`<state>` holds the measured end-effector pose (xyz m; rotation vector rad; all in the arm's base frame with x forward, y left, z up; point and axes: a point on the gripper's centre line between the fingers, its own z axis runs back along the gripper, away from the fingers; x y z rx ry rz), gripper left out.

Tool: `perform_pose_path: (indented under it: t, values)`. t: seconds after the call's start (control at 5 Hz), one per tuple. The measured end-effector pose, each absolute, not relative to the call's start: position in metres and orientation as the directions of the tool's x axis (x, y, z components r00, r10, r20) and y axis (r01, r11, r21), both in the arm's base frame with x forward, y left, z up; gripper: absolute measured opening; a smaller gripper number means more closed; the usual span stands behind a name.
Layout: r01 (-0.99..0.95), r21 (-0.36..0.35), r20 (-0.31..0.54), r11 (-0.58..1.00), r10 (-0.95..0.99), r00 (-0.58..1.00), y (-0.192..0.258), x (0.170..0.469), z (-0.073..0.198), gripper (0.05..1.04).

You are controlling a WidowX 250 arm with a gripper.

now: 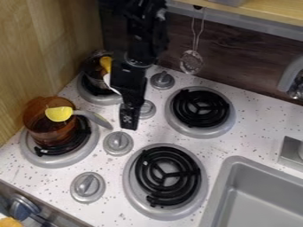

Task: Move the yellow spoon to the middle of right burners

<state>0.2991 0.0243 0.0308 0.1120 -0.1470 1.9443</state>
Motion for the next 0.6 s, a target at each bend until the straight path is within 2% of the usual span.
perform_pose_path:
  t: [0.2,0.4,0.6]
  values:
    - [-0.893,-0.085,0.140,-0.441,0.882,-0.449,0.047,0.303,0.026,1.001]
    - [-0.902,-0.085,0.142,-0.423,0.891,-0.432,0.065,0.303,0.014,1.001]
    - [-0.898,-0.026,0.167,-0.439,0.884,-0.437,0.073,0.300,-0.002,1.001]
